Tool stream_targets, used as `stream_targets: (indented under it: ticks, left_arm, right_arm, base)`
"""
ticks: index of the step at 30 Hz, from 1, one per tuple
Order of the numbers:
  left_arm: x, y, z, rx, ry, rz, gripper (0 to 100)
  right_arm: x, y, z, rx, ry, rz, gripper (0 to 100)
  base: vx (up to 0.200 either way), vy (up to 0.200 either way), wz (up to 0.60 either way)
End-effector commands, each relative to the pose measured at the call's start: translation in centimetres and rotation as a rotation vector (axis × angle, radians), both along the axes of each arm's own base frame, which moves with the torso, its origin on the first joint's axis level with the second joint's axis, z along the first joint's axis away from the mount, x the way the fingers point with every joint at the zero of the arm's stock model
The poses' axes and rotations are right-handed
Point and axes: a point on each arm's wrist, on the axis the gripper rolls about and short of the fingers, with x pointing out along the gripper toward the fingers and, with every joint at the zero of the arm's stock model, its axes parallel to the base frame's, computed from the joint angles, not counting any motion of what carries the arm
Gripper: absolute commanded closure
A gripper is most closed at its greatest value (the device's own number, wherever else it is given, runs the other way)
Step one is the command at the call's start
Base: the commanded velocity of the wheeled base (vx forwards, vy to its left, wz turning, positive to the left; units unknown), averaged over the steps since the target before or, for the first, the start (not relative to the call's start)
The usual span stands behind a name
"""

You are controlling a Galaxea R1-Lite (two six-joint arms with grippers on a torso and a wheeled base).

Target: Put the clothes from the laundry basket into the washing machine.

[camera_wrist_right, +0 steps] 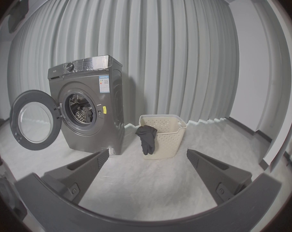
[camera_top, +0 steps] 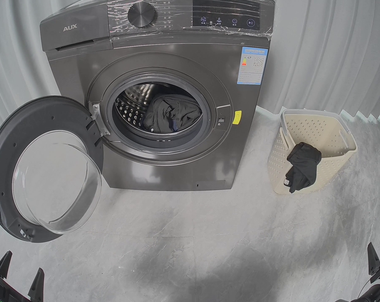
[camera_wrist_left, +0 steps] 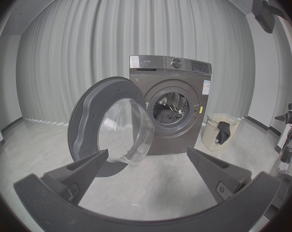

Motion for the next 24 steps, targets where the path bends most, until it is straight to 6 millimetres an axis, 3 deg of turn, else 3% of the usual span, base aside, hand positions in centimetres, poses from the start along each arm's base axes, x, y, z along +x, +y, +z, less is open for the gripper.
stream_targets:
  ticks: [1, 24]
  left_arm:
    - [0.02, 0.00, -0.47, -0.003, 0.003, 0.001, 0]
    - [0.02, 0.02, -0.47, 0.012, 0.002, 0.010, 0]
  right_arm:
    - [-0.53, 0.21, -0.61, -0.069, -0.046, -0.057, 0]
    - [-0.50, 0.43, -1.06, 0.050, -0.019, 0.064, 0]
  base:
    - [0.000, -0.200, 0.00]
    - [0.000, -0.200, 0.00]
